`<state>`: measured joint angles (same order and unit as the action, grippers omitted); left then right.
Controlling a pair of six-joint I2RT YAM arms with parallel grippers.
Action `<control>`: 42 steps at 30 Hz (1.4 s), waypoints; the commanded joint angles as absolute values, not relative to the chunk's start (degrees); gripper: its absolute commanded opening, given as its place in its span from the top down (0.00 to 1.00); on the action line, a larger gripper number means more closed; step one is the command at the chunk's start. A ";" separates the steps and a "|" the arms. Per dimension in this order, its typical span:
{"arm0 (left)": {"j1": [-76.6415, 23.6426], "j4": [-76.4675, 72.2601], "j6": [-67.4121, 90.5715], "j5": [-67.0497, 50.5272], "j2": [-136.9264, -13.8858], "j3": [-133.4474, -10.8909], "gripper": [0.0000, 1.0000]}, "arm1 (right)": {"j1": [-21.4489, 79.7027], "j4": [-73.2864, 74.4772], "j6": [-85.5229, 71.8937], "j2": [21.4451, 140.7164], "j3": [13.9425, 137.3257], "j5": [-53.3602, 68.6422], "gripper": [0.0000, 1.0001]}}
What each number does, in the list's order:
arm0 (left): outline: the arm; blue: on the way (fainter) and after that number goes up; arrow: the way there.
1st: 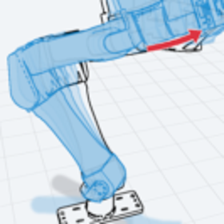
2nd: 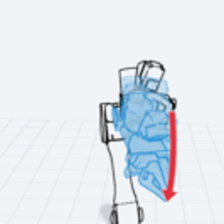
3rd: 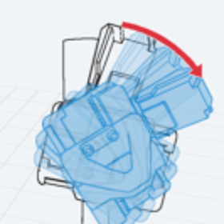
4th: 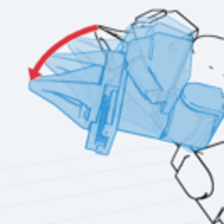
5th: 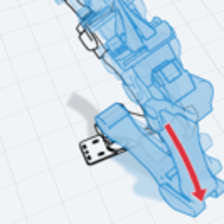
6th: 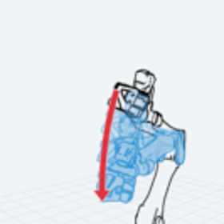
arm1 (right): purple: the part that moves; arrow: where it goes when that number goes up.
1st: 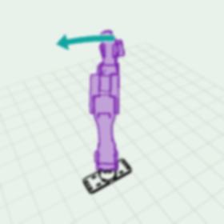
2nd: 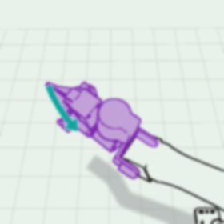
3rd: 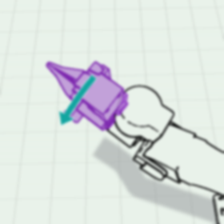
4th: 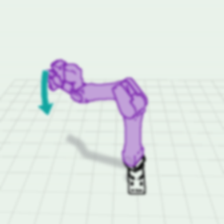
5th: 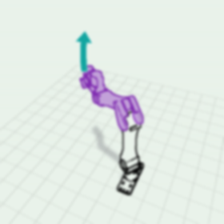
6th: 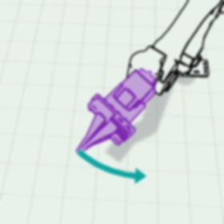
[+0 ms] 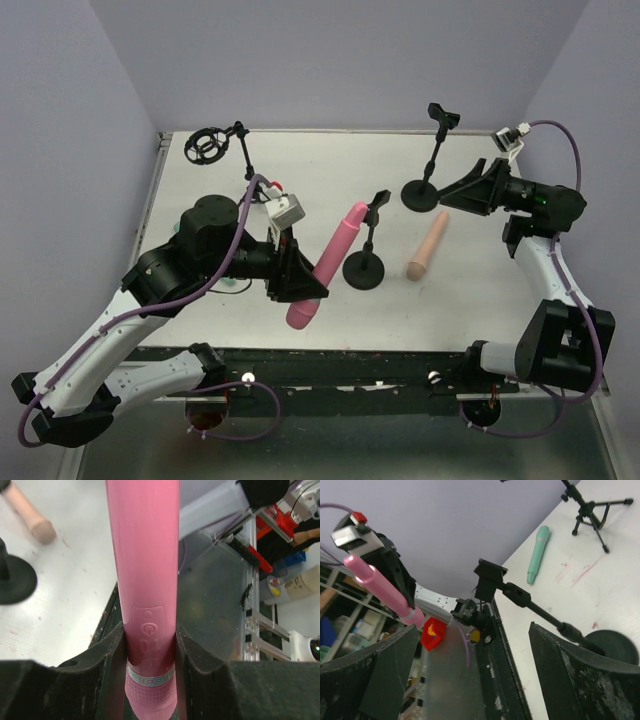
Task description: Attach the microphones to the stand
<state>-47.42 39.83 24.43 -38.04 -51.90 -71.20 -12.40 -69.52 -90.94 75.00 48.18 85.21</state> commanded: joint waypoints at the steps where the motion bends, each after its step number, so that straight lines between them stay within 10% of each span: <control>1: -47.29 39.38 24.96 -42.19 -50.28 -66.45 1.00 | -12.57 -102.22 -99.21 76.20 49.12 93.17 0.00; 9: -47.29 40.51 25.58 -41.40 -53.08 -72.75 1.00 | -12.48 -97.93 -103.11 80.94 65.28 84.20 0.00; 20: -47.29 48.78 23.82 -41.92 -64.94 -92.62 1.00 | -12.13 -51.54 -70.08 85.17 84.19 76.92 0.00; 25: -47.29 50.18 24.26 -42.62 -68.90 -98.60 1.00 | -10.73 -11.42 -33.05 80.34 95.25 69.18 0.00; 42: -47.29 49.93 30.05 -51.32 -78.66 -108.81 1.00 | -10.55 39.93 38.61 71.55 106.25 86.24 0.00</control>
